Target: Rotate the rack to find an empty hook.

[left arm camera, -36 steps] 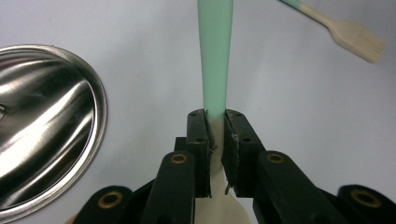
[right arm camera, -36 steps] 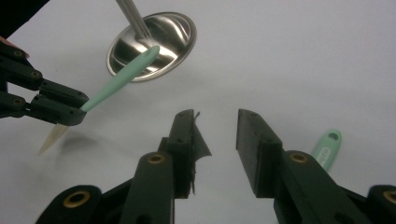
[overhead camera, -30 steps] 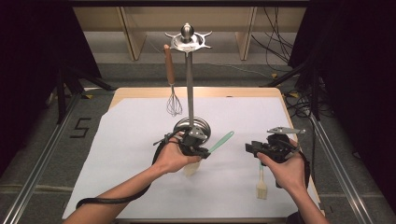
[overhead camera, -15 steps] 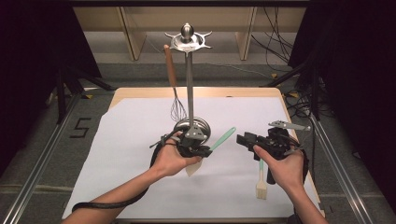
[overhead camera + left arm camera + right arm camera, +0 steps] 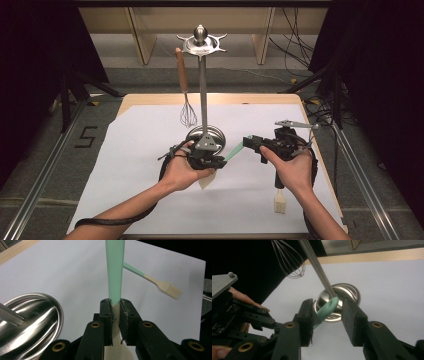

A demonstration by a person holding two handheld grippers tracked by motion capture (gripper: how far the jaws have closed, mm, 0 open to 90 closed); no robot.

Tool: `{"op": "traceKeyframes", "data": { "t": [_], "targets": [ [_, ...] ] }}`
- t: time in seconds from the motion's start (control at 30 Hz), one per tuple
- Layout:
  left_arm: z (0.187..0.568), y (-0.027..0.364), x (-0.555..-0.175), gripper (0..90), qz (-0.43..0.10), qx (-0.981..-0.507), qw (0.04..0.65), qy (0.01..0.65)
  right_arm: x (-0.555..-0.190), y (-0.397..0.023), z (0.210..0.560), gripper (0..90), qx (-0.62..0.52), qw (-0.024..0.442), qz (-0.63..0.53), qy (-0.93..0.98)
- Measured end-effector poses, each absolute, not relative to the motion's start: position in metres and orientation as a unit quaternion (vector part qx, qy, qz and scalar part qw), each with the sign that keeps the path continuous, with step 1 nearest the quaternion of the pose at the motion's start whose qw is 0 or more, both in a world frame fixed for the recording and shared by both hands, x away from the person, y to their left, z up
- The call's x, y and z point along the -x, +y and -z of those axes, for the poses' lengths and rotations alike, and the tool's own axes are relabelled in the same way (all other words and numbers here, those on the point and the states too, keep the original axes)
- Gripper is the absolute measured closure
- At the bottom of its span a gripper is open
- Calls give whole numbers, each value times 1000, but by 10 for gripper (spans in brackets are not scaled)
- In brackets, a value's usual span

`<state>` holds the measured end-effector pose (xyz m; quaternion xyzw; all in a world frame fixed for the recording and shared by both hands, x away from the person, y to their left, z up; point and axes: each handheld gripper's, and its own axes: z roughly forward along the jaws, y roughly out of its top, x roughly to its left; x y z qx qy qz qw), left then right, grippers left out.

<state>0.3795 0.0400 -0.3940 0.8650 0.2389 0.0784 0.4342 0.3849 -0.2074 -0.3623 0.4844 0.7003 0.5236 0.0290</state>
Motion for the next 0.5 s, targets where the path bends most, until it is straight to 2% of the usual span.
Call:
{"op": "traceKeyframes", "data": {
  "t": [0.1, 0.17, 0.2, 0.3, 0.37, 0.4, 0.43, 0.5],
  "targets": [
    [393, 41, -380, 800, -85, -871, 424, 233, -387, -203, 360, 728, -492, 47, -502, 710],
    [394, 40, -379, 799, -76, -864, 435, 241, -386, -203, 358, 774, -497, 12, -515, 698],
    [395, 40, -381, 797, -71, -871, 428, 231, -389, -203, 358, 811, -479, 16, -528, 701],
    [397, 39, -381, 781, -61, -869, 435, 228, -387, -202, 355, 830, -470, -1, -538, 700],
    [397, 40, -384, 646, -44, -870, 442, 214, -381, -197, 350, 834, -472, -8, -531, 703],
    [396, 42, -385, 579, -31, -869, 450, 204, -378, -195, 347, 834, -437, 18, -523, 731],
    [394, 43, -387, 579, -23, -865, 459, 200, -378, -195, 347, 834, -437, 18, -523, 731],
    [387, 48, -390, 481, 11, -856, 482, 188, -374, -193, 343, 834, -405, 3, -527, 747]
  ]
}}
